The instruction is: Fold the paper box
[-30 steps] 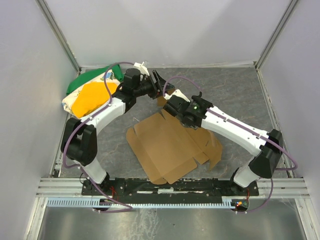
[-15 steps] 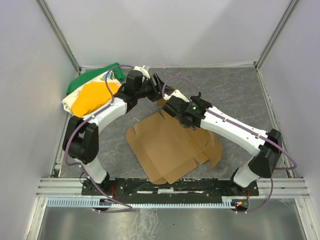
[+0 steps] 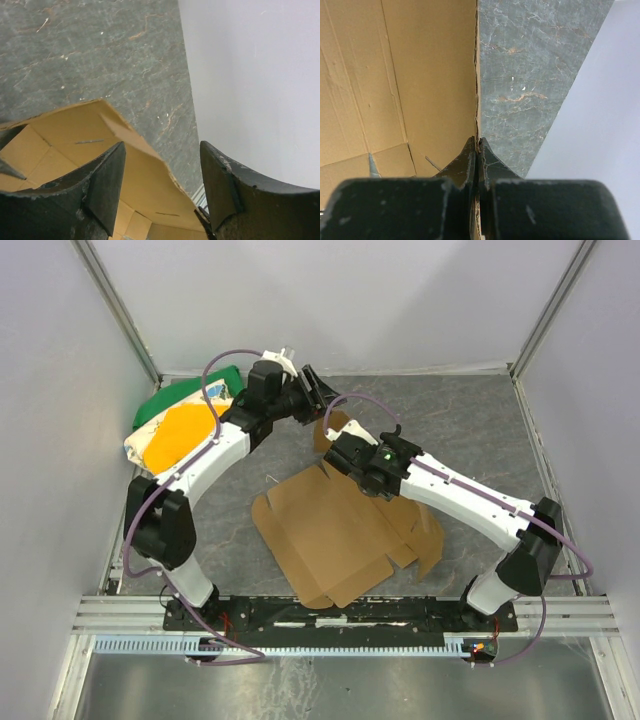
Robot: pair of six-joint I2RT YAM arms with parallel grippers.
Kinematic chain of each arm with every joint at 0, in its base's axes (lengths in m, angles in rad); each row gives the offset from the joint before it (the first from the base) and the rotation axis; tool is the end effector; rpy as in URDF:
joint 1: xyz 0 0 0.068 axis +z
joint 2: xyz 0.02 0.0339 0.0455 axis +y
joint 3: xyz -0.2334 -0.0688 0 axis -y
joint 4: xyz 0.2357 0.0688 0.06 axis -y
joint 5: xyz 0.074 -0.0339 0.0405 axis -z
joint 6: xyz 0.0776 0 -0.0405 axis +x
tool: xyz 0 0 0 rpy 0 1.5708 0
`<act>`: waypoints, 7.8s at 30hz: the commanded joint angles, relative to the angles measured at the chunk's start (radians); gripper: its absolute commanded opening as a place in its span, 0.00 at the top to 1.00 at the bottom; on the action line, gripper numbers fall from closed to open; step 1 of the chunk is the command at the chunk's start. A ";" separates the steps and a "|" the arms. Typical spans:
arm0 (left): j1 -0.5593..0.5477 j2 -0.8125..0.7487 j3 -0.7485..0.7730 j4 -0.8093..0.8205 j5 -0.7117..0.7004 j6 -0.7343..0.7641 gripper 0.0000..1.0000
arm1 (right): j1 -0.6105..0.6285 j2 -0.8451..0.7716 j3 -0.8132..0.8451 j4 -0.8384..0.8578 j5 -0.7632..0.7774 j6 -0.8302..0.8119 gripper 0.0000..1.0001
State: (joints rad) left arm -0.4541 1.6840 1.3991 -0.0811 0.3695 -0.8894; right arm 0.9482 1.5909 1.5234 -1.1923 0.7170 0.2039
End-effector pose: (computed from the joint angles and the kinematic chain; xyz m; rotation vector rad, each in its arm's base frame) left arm 0.3706 -0.2121 0.2844 -0.1905 2.1151 -1.2096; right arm 0.2190 0.2176 0.2647 -0.7547 2.3280 -0.5590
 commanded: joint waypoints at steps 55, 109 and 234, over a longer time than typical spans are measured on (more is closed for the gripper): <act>-0.026 -0.010 -0.389 0.623 0.185 -0.637 0.43 | 0.039 -0.006 -0.041 0.115 0.032 0.077 0.98; 0.027 -0.050 -0.034 -0.118 -0.153 0.072 0.45 | 0.042 -0.023 -0.064 0.152 -0.023 0.103 0.98; -0.075 0.292 -0.461 1.291 0.355 -0.665 0.97 | 0.062 -0.547 -0.214 -0.106 -0.047 0.505 0.43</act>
State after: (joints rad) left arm -0.5640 1.9354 0.9592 1.1511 0.7624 -1.5284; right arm 1.0164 1.1278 1.3567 -1.2545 0.6621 0.6418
